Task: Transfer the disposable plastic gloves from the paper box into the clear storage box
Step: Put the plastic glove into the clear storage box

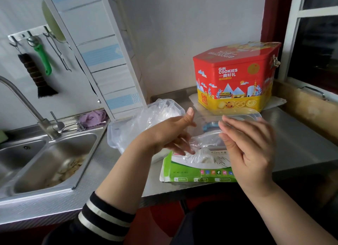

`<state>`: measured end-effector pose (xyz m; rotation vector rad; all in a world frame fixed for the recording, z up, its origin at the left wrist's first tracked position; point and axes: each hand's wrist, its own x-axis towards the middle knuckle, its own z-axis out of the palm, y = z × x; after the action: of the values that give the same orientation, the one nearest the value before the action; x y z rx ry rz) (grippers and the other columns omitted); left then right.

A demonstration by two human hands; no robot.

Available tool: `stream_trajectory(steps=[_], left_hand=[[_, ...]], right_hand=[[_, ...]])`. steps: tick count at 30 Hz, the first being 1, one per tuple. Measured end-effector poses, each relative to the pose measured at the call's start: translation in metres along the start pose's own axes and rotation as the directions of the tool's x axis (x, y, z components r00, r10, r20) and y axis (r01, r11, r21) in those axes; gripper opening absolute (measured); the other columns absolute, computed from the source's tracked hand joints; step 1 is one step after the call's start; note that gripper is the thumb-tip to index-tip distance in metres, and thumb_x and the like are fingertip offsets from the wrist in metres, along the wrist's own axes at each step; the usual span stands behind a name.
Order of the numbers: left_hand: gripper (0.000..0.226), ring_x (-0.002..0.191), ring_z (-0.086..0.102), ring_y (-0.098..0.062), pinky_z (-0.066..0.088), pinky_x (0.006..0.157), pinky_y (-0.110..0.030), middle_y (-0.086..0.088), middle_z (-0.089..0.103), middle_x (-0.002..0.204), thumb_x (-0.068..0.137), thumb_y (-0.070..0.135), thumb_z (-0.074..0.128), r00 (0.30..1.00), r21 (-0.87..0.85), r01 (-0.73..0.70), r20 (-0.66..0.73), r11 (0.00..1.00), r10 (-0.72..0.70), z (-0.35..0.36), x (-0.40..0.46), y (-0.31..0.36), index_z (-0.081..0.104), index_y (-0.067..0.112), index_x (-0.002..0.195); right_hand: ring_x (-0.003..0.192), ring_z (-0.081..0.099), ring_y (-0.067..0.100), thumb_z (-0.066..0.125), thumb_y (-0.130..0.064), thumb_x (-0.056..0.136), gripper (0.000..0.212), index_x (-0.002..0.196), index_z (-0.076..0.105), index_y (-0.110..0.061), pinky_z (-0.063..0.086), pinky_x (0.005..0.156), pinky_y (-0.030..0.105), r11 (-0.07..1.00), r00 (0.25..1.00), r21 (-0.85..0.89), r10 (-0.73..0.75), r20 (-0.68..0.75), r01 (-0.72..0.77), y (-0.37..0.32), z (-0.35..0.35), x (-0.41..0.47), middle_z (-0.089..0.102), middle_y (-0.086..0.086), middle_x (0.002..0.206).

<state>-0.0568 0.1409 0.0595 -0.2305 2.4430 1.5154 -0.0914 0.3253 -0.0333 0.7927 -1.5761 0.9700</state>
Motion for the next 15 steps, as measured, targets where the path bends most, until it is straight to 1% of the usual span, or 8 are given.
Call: stream_trajectory(steps=[2, 4, 5, 7, 9, 10, 12, 15], left_hand=[[0.054, 0.070, 0.068, -0.022, 0.058, 0.070, -0.034, -0.005, 0.067, 0.080, 0.084, 0.054, 0.053, 0.996, -0.141, -0.082, -0.050, 0.987, 0.075, 0.007, 0.008, -0.002, 0.057, 0.012, 0.119], [0.023, 0.070, 0.062, -0.019, 0.055, 0.068, -0.031, -0.005, 0.065, 0.079, 0.092, 0.026, 0.062, 0.974, -0.170, -0.203, -0.133, 0.964, 0.181, 0.009, 0.013, -0.002, 0.060, 0.014, 0.112], [0.014, 0.069, 0.059, -0.018, 0.052, 0.065, -0.029, -0.008, 0.064, 0.080, 0.092, 0.015, 0.063, 0.954, -0.165, -0.276, -0.169, 0.947, 0.249, 0.009, 0.015, -0.002, 0.062, 0.016, 0.107], [0.015, 0.062, 0.056, -0.012, 0.048, 0.058, -0.022, -0.009, 0.061, 0.078, 0.092, 0.004, 0.062, 0.884, -0.136, -0.438, -0.247, 0.889, 0.398, 0.007, 0.016, -0.001, 0.063, 0.018, 0.099], [0.021, 0.055, 0.052, -0.007, 0.045, 0.054, -0.018, 0.005, 0.060, 0.068, 0.092, -0.003, 0.058, 0.760, -0.031, -0.594, -0.350, 0.804, 0.548, 0.002, 0.015, 0.001, 0.064, 0.017, 0.091], [0.025, 0.053, 0.051, -0.005, 0.043, 0.054, -0.016, 0.012, 0.060, 0.065, 0.093, -0.006, 0.056, 0.692, 0.045, -0.645, -0.391, 0.763, 0.607, -0.002, 0.014, 0.002, 0.065, 0.018, 0.089], [0.033, 0.052, 0.049, -0.003, 0.042, 0.055, -0.014, 0.017, 0.061, 0.062, 0.092, -0.011, 0.052, 0.585, 0.172, -0.686, -0.448, 0.707, 0.676, -0.011, 0.012, 0.003, 0.066, 0.019, 0.086], [0.042, 0.053, 0.049, -0.002, 0.040, 0.057, -0.012, 0.021, 0.063, 0.067, 0.086, -0.016, 0.046, 0.469, 0.265, -0.685, -0.552, 0.678, 0.689, -0.032, 0.009, -0.004, 0.066, 0.020, 0.084]], right_hand=[[0.091, 0.065, 0.028, 0.066, -0.016, 0.093, 0.015, 0.105, 0.072, -0.010, 0.044, 0.082, 0.061, 1.000, 1.000, -0.016, -0.013, 0.014, 0.013, -0.003, 0.003, -0.001, 0.070, 0.004, 0.110], [0.090, 0.064, 0.029, 0.066, -0.017, 0.093, 0.016, 0.105, 0.073, -0.009, 0.044, 0.081, 0.060, 1.000, 0.999, -0.011, -0.028, 0.031, 0.029, -0.007, 0.006, 0.000, 0.070, 0.005, 0.111], [0.090, 0.064, 0.029, 0.066, -0.018, 0.093, 0.016, 0.104, 0.073, -0.008, 0.045, 0.080, 0.058, 0.999, 0.999, -0.008, -0.034, 0.036, 0.034, -0.008, 0.007, -0.001, 0.070, 0.005, 0.111], [0.091, 0.064, 0.029, 0.067, -0.020, 0.092, 0.020, 0.107, 0.072, -0.007, 0.047, 0.080, 0.053, 1.000, 0.998, 0.001, -0.031, 0.052, 0.031, -0.009, 0.009, -0.001, 0.069, 0.005, 0.112], [0.099, 0.062, 0.029, 0.068, -0.025, 0.091, 0.031, 0.118, 0.066, -0.008, 0.048, 0.085, 0.048, 1.000, 0.997, -0.018, 0.002, 0.074, -0.001, -0.012, 0.013, -0.001, 0.066, 0.006, 0.117], [0.105, 0.060, 0.028, 0.068, -0.027, 0.091, 0.040, 0.125, 0.060, -0.009, 0.047, 0.090, 0.045, 0.999, 0.996, -0.040, 0.022, 0.089, -0.019, -0.013, 0.016, -0.001, 0.063, 0.008, 0.122], [0.118, 0.053, 0.029, 0.070, -0.027, 0.089, 0.053, 0.134, 0.048, -0.010, 0.041, 0.099, 0.043, 0.995, 0.990, -0.096, 0.046, 0.132, -0.033, -0.019, 0.022, -0.001, 0.051, 0.011, 0.132], [0.130, 0.045, 0.035, 0.070, -0.023, 0.089, 0.058, 0.139, 0.043, -0.012, 0.038, 0.105, 0.052, 0.988, 0.977, -0.152, 0.007, 0.211, 0.026, -0.043, 0.034, -0.005, 0.039, 0.014, 0.143]])
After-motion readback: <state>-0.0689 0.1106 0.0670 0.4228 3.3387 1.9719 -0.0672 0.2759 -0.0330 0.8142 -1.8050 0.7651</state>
